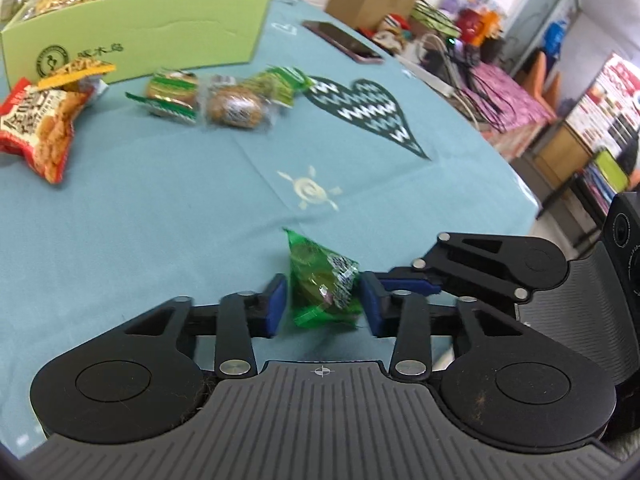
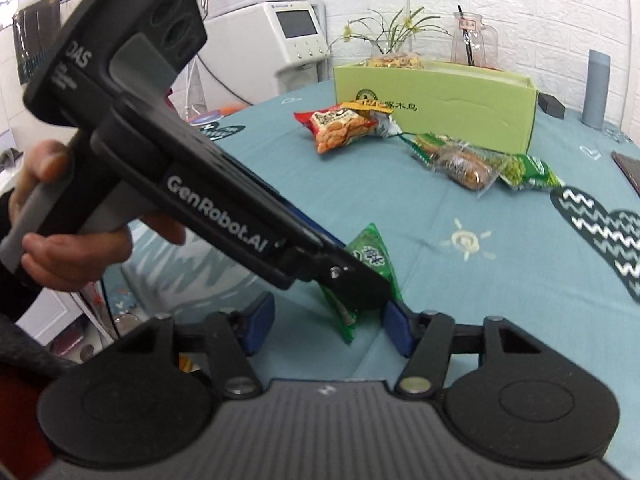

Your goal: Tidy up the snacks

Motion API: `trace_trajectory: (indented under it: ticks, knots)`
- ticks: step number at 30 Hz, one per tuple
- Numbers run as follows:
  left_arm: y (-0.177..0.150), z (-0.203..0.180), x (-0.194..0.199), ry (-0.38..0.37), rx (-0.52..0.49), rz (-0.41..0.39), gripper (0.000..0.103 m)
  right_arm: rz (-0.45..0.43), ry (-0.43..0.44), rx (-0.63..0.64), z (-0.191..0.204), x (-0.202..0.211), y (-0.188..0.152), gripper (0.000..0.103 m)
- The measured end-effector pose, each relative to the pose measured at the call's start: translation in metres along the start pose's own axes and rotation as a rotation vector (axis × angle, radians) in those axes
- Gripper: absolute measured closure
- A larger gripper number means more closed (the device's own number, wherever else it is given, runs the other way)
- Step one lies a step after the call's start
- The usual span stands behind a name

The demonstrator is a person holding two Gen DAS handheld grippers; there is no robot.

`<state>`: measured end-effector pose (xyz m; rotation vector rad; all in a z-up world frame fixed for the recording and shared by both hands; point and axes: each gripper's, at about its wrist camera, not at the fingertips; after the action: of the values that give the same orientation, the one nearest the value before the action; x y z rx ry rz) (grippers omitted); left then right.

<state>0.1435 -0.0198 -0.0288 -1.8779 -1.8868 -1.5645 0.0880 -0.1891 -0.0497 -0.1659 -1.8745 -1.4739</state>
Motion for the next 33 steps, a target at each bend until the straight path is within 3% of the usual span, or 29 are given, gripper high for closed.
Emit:
trace_trajectory:
  ticks: [10, 15, 21, 26, 27, 29, 31, 33]
  knots:
    - [0.063, 0.026, 0.007, 0.085, 0.016, -0.101, 0.090, -0.062, 0.013, 0.026, -0.032, -0.048, 0.065, 0.048]
    - [0.097, 0.038, 0.012, 0.080, 0.024, -0.140, 0.090, -0.104, -0.010, 0.032, -0.044, -0.068, 0.097, 0.048]
    - [0.166, 0.052, 0.031, 0.082, -0.011, -0.283, 0.090, -0.232, -0.053, 0.038, -0.071, -0.086, 0.160, 0.044]
    - [0.229, 0.078, 0.033, 0.104, -0.006, -0.348, 0.089, -0.280, -0.097, 0.074, -0.096, -0.120, 0.217, 0.041]
    - [0.238, 0.086, 0.031, 0.109, 0.000, -0.346, 0.088, -0.273, -0.094, 0.077, -0.101, -0.130, 0.224, 0.040]
    - [0.249, 0.101, 0.030, 0.126, 0.012, -0.363, 0.063, -0.215, -0.079, 0.058, -0.112, -0.143, 0.232, 0.028]
    - [0.246, 0.107, 0.038, 0.159, 0.020, -0.397, 0.053, -0.225, -0.091, 0.045, -0.116, -0.138, 0.227, 0.026]
    - [0.232, 0.107, 0.050, 0.153, 0.010, -0.430, 0.050, -0.266, -0.102, 0.035, -0.119, -0.120, 0.212, 0.026]
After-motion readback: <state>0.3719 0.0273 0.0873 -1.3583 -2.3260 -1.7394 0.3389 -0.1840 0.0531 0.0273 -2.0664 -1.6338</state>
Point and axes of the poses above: each gripper's, at about its wrist camera, not at the fingertips, and x roughly against the way its jaws point, z to its left, y to its top, and after that the axes turned 13 degrees about -y, right-handed
